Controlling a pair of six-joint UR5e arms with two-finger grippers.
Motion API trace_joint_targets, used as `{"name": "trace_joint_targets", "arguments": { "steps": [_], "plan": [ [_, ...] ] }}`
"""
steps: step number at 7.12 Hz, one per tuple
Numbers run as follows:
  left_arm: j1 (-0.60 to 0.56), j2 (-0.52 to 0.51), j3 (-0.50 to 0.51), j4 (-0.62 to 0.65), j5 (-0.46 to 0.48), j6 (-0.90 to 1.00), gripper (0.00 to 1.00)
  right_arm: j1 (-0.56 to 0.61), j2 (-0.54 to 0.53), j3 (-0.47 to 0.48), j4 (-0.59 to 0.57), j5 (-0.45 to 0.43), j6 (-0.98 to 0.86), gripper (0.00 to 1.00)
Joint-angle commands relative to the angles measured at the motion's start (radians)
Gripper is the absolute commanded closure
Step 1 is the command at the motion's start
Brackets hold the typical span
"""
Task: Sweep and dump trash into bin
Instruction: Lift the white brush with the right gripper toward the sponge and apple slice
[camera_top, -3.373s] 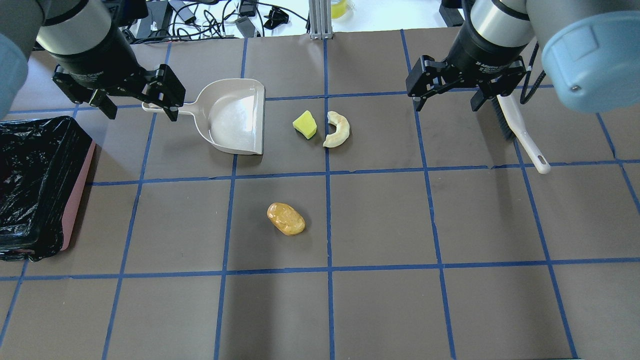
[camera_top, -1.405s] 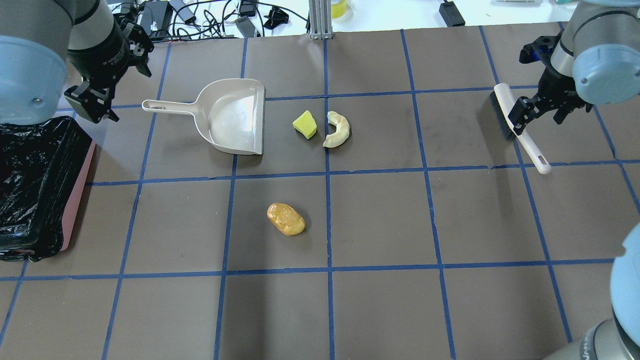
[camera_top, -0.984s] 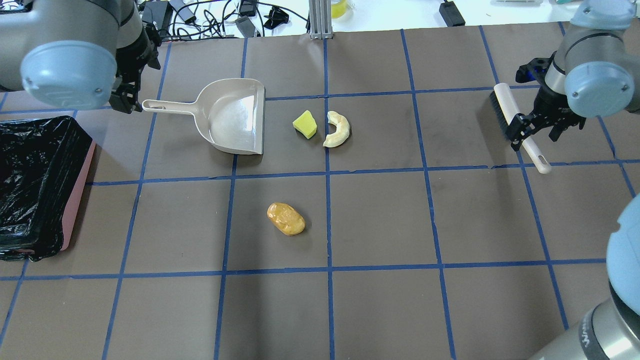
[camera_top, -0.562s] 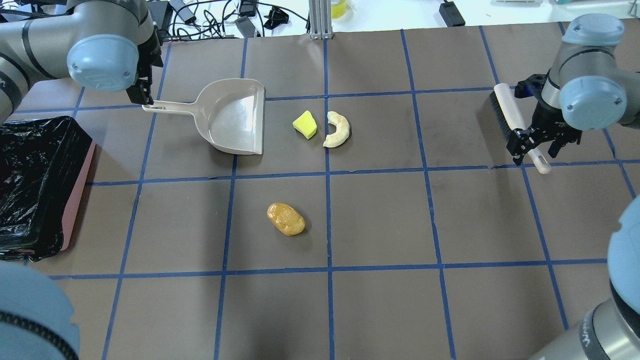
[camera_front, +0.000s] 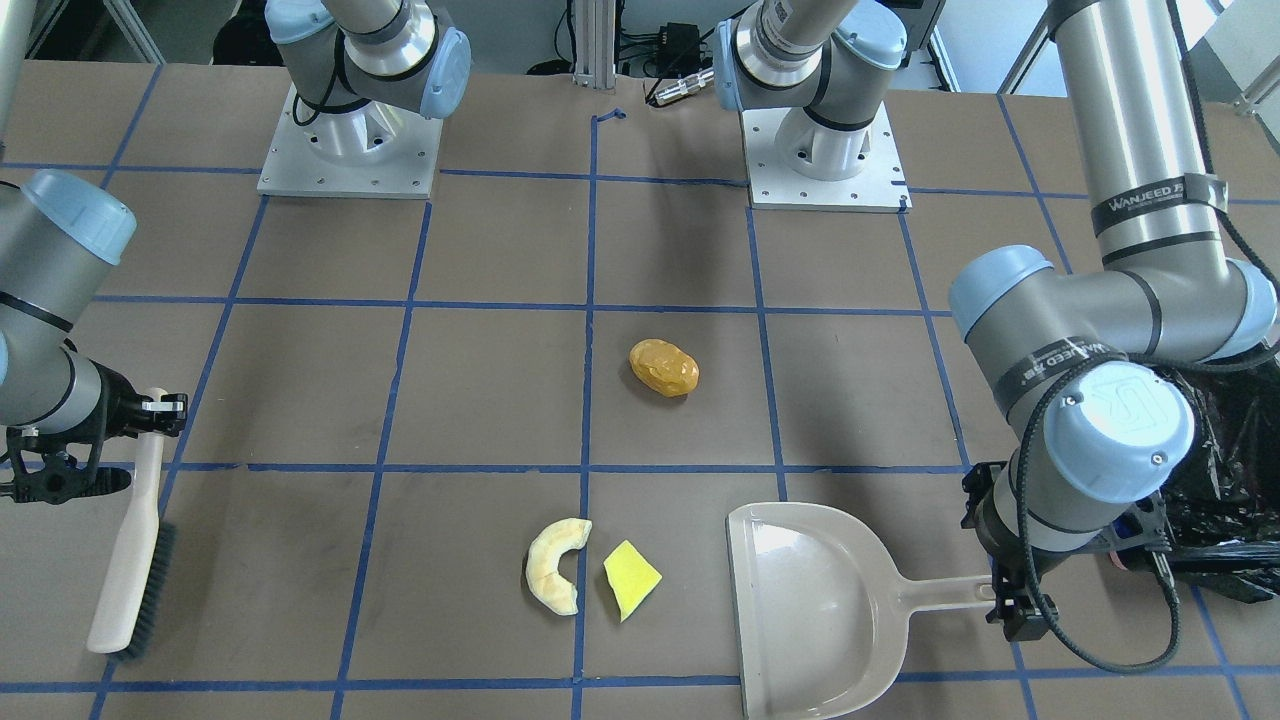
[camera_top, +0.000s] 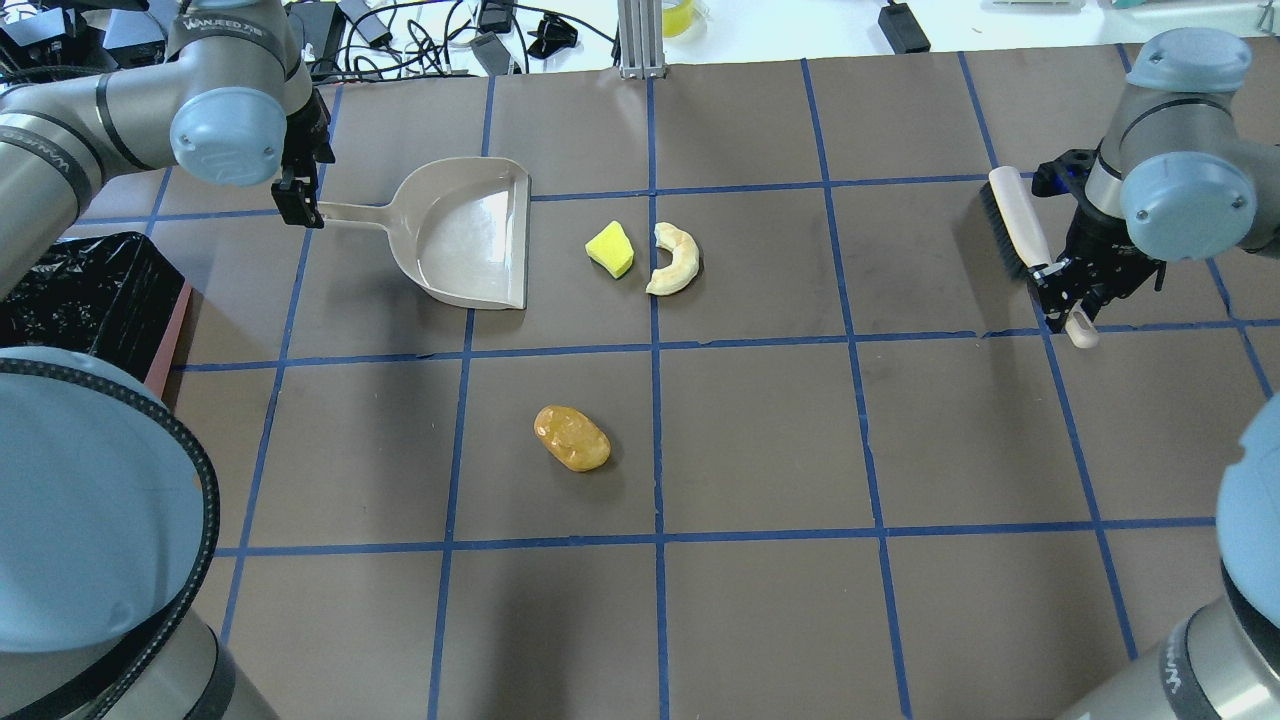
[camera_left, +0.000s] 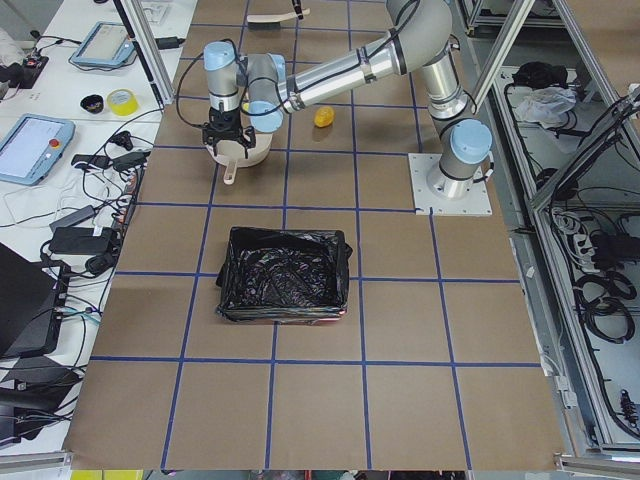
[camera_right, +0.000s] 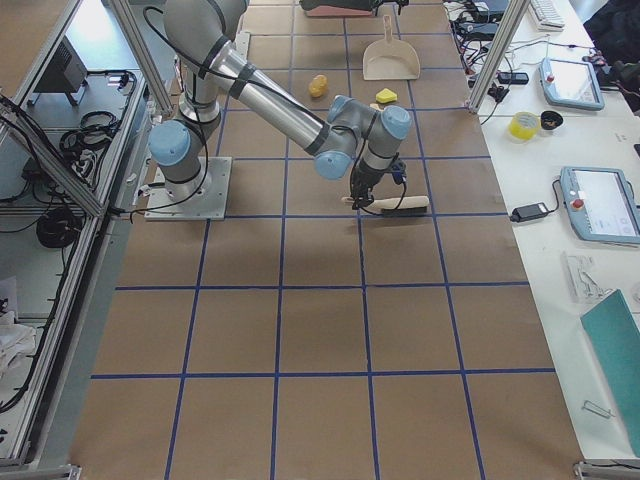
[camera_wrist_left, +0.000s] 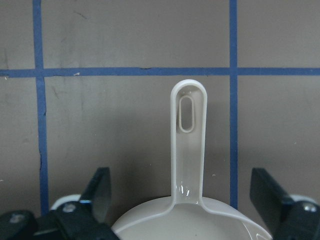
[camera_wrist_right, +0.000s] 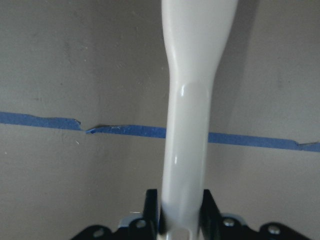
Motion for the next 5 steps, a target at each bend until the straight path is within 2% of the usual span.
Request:
{"name": "trace_joint_targets", "arguments": {
  "steps": [1, 3, 4, 5],
  "plan": [
    [0.013, -0.036, 0.003, 0.019, -0.001, 0.011, 0.01, 0.0, -0.001, -0.011, 0.007, 0.0, 0.001, 0.88],
    [0.016, -0.049, 0.004, 0.02, -0.001, 0.0, 0.01, 0.004, -0.049, -0.028, 0.019, -0.002, 0.039, 0.89],
    [0.016, -0.055, 0.003, 0.02, -0.003, -0.004, 0.01, 0.024, -0.097, -0.028, 0.075, 0.0, 0.138, 0.89],
    [0.016, -0.055, -0.002, 0.022, -0.001, -0.003, 0.0, 0.097, -0.11, -0.028, 0.106, -0.002, 0.227, 0.9]
  ]
}}
